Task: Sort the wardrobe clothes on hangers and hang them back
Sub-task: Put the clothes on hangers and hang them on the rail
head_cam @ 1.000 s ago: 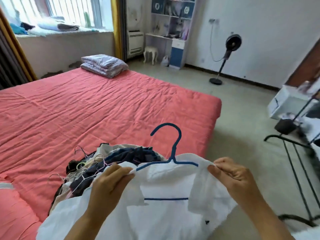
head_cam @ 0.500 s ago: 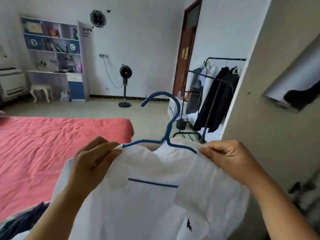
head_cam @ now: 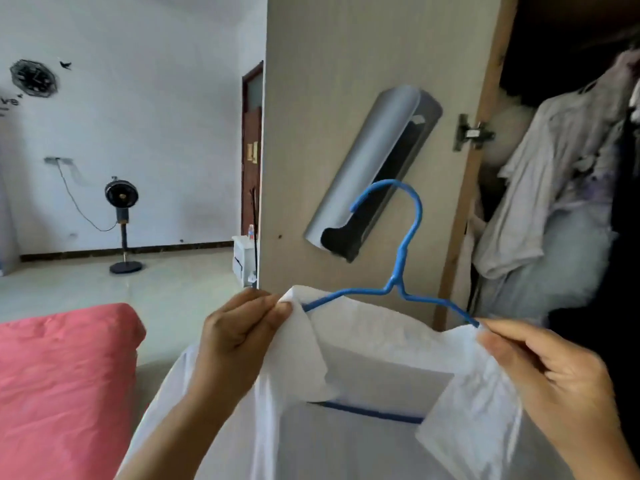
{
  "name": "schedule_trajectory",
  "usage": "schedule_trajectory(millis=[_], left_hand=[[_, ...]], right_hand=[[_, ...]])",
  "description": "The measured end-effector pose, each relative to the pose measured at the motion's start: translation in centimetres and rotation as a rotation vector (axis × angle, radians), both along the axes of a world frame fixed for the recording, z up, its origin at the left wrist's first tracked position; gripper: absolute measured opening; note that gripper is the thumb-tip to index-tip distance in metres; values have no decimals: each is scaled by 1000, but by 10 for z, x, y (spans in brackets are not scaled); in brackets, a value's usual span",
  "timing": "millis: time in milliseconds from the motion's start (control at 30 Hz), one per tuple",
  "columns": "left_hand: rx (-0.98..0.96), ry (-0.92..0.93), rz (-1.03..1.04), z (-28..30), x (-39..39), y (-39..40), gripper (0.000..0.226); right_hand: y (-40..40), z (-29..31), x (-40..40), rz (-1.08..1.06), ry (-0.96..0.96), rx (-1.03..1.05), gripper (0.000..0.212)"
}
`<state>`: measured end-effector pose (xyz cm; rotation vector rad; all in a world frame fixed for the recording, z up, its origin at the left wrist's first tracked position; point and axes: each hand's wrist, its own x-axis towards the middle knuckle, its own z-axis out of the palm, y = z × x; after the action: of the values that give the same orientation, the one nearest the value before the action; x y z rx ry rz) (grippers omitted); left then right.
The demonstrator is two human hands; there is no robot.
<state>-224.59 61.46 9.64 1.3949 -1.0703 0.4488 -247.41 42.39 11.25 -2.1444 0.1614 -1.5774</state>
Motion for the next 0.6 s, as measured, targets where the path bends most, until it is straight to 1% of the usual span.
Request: schedule_trajectory(millis=[67, 133, 167, 233, 267, 333, 433, 467, 567, 600], left_hand=[[-19, 59, -79, 14, -22, -41, 34], [9, 95, -109, 28, -40, -80, 39], [45, 100, -126, 36, -49, -102, 35], [97, 68, -167, 50, -63, -137, 18], [95, 25, -191, 55, -68, -150, 17], [81, -37, -259, 64, -77, -170, 27], [58, -61, -367, 66, -86, -202, 25], [60, -82, -388, 64, -87, -213, 28], [127, -169, -528, 60, -99, -259, 47], [153, -202, -571, 59, -105, -274, 52]], right_hand=[[-19, 7, -27, -59, -23, 8, 21], [-35, 13, -48, -117, -28, 27, 20], [-43, 16, -60, -160, -36, 37, 21], [-59, 20, -82, -256, -49, 46, 20], [-66, 21, -93, -309, -56, 56, 19], [-84, 19, -119, -407, -66, 78, 17], [-108, 5, -157, -540, -97, 179, 14], [-112, 3, -167, -581, -87, 210, 15], [-113, 5, -195, -751, -146, 225, 28], [-107, 11, -201, -798, -147, 225, 24]])
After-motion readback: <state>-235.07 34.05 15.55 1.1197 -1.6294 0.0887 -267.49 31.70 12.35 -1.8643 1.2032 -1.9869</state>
